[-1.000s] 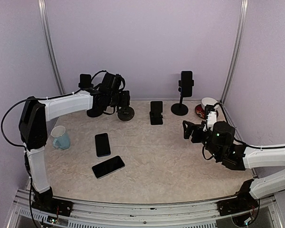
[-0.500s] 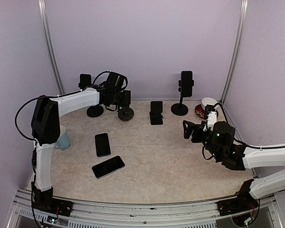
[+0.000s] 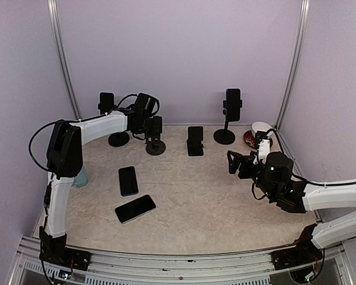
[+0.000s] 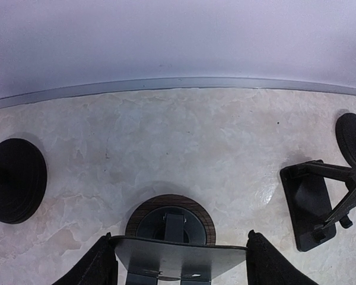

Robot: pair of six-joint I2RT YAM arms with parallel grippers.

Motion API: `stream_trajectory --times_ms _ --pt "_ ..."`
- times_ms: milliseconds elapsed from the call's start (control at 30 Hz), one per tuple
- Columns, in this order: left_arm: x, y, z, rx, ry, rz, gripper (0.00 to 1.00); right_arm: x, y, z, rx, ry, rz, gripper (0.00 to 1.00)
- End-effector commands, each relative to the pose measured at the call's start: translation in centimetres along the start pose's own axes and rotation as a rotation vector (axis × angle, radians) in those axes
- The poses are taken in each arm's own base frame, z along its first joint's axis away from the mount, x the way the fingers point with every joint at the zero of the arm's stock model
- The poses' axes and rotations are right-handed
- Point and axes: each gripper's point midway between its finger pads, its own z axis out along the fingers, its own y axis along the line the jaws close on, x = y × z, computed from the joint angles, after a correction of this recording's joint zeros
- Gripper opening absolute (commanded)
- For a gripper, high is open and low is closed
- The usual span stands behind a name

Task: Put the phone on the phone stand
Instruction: Place the phone stand at the corner of the board.

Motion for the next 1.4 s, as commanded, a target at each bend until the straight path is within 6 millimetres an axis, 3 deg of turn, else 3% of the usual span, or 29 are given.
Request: stream_trajectory --times_ms 0,100,700,1000,1200,1367 --pt "-1.1 0.4 0.4 -0.011 -0.017 -0.039 0.51 0.2 0.0 0.3 -0.011 0.003 0.008 1.00" --pt "-1.2 0.6 0.5 -0.018 -0.020 -0.068 0.53 0.2 0.1 0.3 -0.011 0.005 0.006 1.00" --pt "-0.8 0.5 1.2 -0.013 -0.009 -0.092 0.85 0.3 0.2 0.3 -0.020 0.008 0.003 1.00" --pt "-1.8 0.0 -0.6 0.022 -0.036 -0.117 0.98 0.3 0.4 0.4 -0.027 0.013 0.001 1.00" --pt "-1.1 -1.0 -2.1 0.137 -0.075 -0.109 0.99 0.4 0.5 0.4 -0.031 0.015 0.003 1.00" --pt "0.1 -0.9 -1.6 0.186 -0.068 -0.094 0.99 0.4 0.6 0.5 -0.035 0.017 0.005 1.00"
